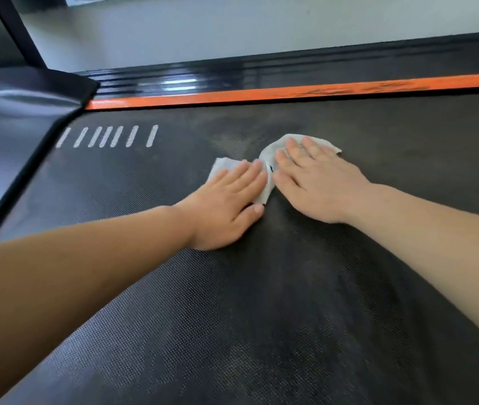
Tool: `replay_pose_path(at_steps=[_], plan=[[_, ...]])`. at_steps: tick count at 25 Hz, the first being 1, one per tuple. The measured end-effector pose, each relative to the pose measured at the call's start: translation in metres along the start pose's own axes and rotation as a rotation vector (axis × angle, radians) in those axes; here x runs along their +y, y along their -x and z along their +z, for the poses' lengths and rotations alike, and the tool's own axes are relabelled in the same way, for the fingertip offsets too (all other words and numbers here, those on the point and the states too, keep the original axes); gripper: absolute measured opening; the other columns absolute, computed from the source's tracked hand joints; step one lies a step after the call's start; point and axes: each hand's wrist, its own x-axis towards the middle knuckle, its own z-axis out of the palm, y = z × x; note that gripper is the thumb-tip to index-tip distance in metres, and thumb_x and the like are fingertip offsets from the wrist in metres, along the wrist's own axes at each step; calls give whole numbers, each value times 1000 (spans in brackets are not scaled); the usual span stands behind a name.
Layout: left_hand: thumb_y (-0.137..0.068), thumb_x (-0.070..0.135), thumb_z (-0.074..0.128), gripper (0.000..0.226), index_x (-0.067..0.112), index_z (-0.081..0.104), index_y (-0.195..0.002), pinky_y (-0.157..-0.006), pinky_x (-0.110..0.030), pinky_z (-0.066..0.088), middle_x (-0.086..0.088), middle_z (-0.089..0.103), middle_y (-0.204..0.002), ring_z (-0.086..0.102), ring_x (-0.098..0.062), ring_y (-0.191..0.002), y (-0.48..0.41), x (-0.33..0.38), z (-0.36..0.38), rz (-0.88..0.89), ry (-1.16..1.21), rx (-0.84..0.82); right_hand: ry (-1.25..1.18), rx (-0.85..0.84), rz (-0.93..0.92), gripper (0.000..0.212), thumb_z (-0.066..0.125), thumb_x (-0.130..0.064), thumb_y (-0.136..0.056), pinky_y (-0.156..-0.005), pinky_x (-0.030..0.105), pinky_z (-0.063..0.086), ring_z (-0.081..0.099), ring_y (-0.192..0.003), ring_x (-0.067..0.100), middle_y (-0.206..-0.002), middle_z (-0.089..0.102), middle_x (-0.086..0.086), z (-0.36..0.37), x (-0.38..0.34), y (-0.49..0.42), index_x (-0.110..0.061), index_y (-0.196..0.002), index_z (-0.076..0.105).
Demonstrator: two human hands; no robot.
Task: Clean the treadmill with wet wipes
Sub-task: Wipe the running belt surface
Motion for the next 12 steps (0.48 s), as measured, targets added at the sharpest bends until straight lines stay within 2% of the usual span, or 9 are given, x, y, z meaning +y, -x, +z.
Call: replay_pose_path(at_steps=[1, 2, 3, 5, 8, 9, 12], plan=[[-101, 56, 10, 71, 24, -6, -162, -125, -35, -10, 5, -15, -169, -17, -14, -154, -3, -7, -6, 97, -10, -11, 10, -1, -41, 69, 5, -57, -102, -128, 40, -4, -11, -157, 15, -171, -7, -4, 0, 2, -1, -27, -164, 7], [-101, 57, 8, 69, 27, -7, -162, -125, -35, -9, 6, -15, -168, -17, -12, -154, -10, -21, -14, 111, -19, -20, 16, -2, -69, 69, 4, -57, -101, -128, 39, -3, -11, -157, 13, -171, -7, -6, -2, 7, -3, -28, -164, 7], [-102, 57, 7, 68, 29, -8, -162, -127, -37, -8, 6, -16, -168, -17, -11, -154, -20, -38, -21, 43, -28, -24, 14, -3, -69, 69, 4, -56, -101, -128, 38, -2, -10, -157, 12, -171, -8, -7, -4, 12, -9, -29, -164, 6], [-105, 53, 7, 64, 29, -9, -161, -127, -41, -6, 2, -15, -169, -15, -14, -155, -44, -59, -31, -200, -43, -6, -5, -13, 7, 65, 2, -56, -102, -128, 40, -1, -9, -157, 13, -171, -8, -8, -10, 20, -25, -35, -163, 4], [-105, 53, 7, 67, 22, -4, -162, -126, -44, -5, -3, -12, -170, -12, -20, -156, -77, -44, -28, -406, 29, 96, -11, 2, 145, 64, 2, -58, -102, -128, 45, -1, -9, -158, 20, -171, -10, -3, -9, 16, -49, -36, -163, 1], [-104, 55, 6, 70, 19, -5, -162, -126, -45, -6, -4, -13, -170, -13, -21, -156, -85, -33, -26, -385, 56, 115, 4, 18, 170, 65, 3, -58, -102, -128, 46, -1, -9, -158, 22, -171, -10, -2, -8, 14, -53, -36, -163, 1], [-98, 63, 1, 78, 19, -4, -163, -127, -46, -3, -4, -12, -170, -14, -19, -156, -81, -24, -20, -148, -1, 87, 28, 47, 164, 70, 4, -61, -101, -127, 48, -3, -11, -158, 26, -172, -10, 1, -6, 9, -51, -30, -164, 2]])
